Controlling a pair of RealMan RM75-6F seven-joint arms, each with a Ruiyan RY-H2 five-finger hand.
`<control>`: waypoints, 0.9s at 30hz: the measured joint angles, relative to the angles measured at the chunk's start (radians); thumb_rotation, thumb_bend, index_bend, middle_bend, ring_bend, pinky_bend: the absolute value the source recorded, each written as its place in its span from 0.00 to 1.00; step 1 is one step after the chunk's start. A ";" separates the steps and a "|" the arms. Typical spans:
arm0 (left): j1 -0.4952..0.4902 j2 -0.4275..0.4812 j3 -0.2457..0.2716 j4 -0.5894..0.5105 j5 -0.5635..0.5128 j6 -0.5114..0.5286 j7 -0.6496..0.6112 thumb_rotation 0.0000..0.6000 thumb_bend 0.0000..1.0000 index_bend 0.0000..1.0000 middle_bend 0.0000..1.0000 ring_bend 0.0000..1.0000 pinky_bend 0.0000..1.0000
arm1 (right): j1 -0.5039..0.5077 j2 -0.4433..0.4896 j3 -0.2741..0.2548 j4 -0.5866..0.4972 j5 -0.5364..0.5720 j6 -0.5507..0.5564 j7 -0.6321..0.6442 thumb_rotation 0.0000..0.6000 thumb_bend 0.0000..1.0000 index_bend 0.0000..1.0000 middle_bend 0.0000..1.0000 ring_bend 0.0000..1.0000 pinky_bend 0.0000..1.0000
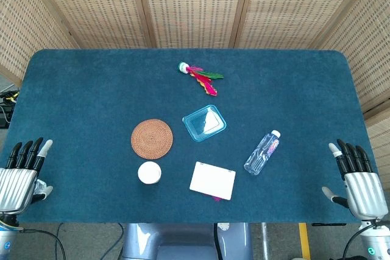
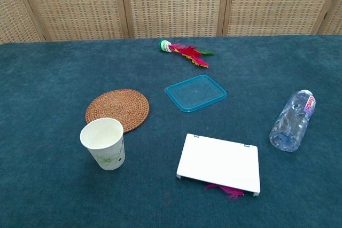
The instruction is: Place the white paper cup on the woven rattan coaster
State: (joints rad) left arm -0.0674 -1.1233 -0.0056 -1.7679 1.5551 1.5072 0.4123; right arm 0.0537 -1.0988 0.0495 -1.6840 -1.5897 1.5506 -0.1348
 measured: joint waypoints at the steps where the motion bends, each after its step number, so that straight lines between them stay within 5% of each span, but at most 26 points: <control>1: 0.000 0.000 0.000 0.000 0.000 0.000 0.000 1.00 0.08 0.00 0.00 0.00 0.00 | 0.000 0.001 0.000 -0.001 0.000 -0.001 0.000 1.00 0.12 0.03 0.00 0.00 0.00; 27: -0.005 -0.002 0.011 -0.008 0.026 -0.006 0.010 1.00 0.08 0.00 0.00 0.00 0.00 | -0.006 0.006 -0.001 -0.008 0.005 0.001 -0.004 1.00 0.12 0.03 0.00 0.00 0.00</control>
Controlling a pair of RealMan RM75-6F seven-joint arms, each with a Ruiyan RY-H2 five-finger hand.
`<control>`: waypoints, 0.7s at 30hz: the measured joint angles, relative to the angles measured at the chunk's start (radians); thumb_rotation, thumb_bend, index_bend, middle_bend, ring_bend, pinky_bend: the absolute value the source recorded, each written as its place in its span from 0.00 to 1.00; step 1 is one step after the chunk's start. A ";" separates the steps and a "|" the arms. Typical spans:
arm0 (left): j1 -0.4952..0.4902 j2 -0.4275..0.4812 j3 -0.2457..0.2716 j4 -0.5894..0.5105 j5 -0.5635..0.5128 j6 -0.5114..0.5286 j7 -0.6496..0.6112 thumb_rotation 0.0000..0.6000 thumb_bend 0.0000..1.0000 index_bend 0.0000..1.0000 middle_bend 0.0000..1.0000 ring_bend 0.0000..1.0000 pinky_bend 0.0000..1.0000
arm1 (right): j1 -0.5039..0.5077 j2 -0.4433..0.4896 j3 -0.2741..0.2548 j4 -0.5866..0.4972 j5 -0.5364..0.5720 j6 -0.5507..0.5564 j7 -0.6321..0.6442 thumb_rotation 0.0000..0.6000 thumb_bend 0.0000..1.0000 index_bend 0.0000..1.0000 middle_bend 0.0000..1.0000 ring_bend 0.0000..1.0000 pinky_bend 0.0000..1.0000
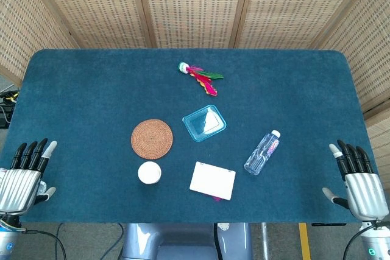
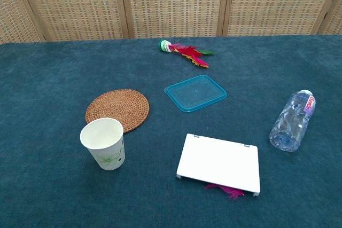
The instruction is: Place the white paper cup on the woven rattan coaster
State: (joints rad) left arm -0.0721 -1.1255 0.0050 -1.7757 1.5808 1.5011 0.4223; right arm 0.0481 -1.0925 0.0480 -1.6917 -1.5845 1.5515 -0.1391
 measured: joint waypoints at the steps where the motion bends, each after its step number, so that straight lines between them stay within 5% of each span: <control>1: 0.000 0.000 0.001 -0.001 0.003 0.000 0.000 1.00 0.08 0.00 0.00 0.00 0.00 | -0.001 0.000 0.000 -0.001 0.001 0.001 0.001 1.00 0.12 0.03 0.00 0.00 0.00; 11: -0.015 0.000 0.003 0.005 0.021 -0.017 -0.025 1.00 0.08 0.00 0.00 0.00 0.00 | 0.000 0.000 0.003 -0.003 0.011 -0.004 -0.001 1.00 0.12 0.03 0.00 0.00 0.00; 21: -0.087 0.033 0.018 0.037 0.163 -0.056 -0.142 1.00 0.08 0.00 0.00 0.00 0.00 | -0.001 -0.002 0.001 -0.017 0.017 -0.011 -0.026 1.00 0.12 0.04 0.00 0.00 0.00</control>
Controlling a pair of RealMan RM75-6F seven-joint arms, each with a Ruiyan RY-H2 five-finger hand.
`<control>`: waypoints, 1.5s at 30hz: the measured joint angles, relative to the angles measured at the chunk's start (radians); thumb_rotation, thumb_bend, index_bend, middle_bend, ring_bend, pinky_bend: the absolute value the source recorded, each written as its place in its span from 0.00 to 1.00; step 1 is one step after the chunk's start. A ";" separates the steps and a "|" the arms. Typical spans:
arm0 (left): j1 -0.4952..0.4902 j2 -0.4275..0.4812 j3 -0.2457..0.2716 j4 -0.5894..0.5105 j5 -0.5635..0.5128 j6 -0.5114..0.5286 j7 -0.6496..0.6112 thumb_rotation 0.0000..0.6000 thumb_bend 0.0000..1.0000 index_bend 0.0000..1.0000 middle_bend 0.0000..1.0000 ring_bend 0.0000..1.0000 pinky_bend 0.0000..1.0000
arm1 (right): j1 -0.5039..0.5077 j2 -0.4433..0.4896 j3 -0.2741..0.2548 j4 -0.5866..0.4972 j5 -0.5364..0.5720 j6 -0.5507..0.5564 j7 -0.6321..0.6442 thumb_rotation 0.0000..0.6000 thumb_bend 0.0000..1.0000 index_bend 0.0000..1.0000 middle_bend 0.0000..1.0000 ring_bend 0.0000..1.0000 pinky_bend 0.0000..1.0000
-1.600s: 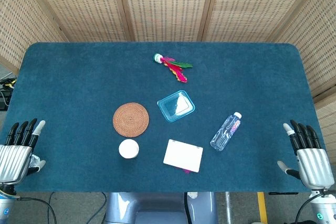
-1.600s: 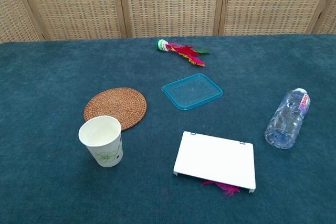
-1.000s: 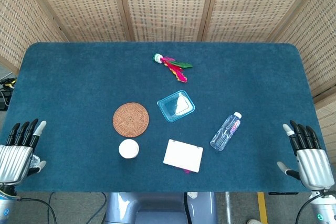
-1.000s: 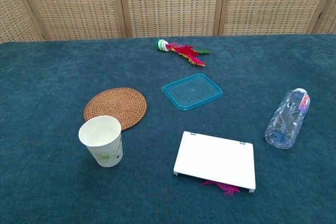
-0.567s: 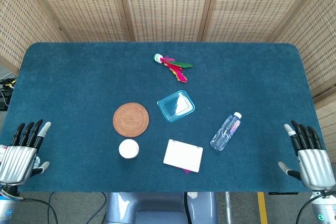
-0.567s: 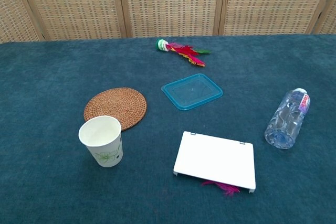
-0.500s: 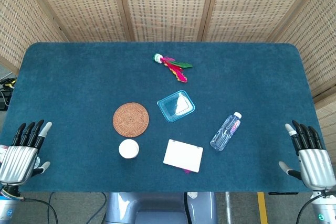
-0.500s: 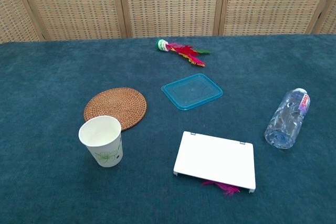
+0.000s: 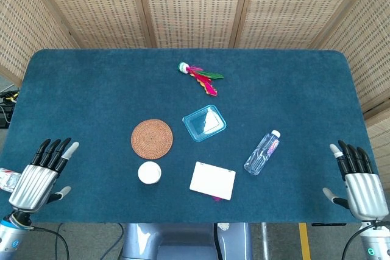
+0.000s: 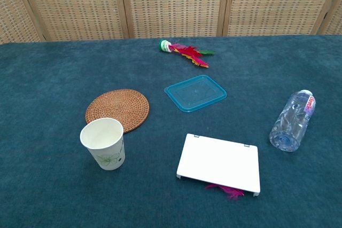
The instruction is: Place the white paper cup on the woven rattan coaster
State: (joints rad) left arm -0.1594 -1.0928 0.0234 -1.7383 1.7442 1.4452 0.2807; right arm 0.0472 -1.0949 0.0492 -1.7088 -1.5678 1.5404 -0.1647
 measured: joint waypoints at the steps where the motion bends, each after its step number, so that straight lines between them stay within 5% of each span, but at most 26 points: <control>1: -0.015 0.007 0.001 0.002 0.016 -0.010 -0.016 1.00 0.08 0.00 0.00 0.00 0.00 | 0.000 0.000 0.000 -0.001 0.000 0.000 -0.001 1.00 0.12 0.04 0.00 0.00 0.00; 19: -0.254 0.042 -0.016 -0.012 0.069 -0.326 -0.061 1.00 0.08 0.00 0.00 0.00 0.00 | 0.002 -0.002 0.003 -0.003 0.018 -0.013 -0.002 1.00 0.12 0.04 0.00 0.00 0.00; 45: -0.467 -0.117 -0.093 -0.118 -0.316 -0.671 0.360 1.00 0.09 0.00 0.00 0.00 0.00 | -0.002 0.019 0.011 0.014 0.036 -0.014 0.091 1.00 0.12 0.04 0.00 0.00 0.00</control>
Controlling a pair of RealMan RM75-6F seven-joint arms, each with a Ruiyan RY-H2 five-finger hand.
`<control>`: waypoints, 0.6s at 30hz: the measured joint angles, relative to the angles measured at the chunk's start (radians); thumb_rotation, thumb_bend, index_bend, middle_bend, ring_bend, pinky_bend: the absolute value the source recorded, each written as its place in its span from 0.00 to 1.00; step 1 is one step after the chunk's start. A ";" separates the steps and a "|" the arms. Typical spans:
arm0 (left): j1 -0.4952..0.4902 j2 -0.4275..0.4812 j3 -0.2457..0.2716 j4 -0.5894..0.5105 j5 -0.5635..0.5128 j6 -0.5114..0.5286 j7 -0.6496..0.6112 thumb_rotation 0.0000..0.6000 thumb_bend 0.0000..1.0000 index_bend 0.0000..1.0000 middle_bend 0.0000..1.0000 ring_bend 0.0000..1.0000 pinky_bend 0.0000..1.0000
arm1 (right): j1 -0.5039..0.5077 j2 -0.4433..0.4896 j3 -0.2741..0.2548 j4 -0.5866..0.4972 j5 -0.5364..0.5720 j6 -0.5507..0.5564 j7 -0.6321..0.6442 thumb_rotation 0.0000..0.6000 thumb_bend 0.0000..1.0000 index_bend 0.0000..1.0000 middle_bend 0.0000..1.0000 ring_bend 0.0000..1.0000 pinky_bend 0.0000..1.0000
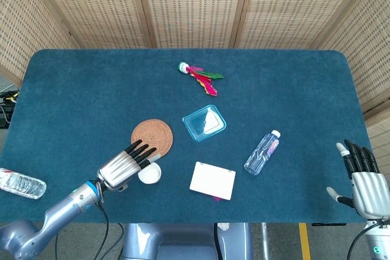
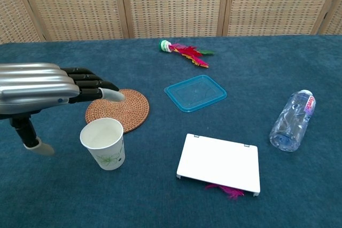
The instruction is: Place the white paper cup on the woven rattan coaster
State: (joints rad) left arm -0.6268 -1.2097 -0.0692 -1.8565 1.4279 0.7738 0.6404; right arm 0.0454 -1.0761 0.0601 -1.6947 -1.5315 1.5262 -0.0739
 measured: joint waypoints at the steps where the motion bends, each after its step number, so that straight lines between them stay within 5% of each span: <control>1: -0.006 -0.007 -0.001 -0.001 -0.020 -0.005 0.015 1.00 0.09 0.00 0.00 0.00 0.00 | 0.000 0.001 0.000 0.000 0.000 0.000 0.004 1.00 0.12 0.04 0.00 0.00 0.00; 18: -0.130 -0.131 0.043 0.005 -0.352 0.003 0.305 1.00 0.23 0.00 0.00 0.00 0.00 | -0.004 0.011 0.002 0.005 0.000 0.006 0.048 1.00 0.12 0.04 0.00 0.00 0.00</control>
State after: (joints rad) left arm -0.7567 -1.3411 -0.0261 -1.8513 1.0762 0.7769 0.9458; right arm 0.0413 -1.0650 0.0622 -1.6892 -1.5312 1.5318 -0.0264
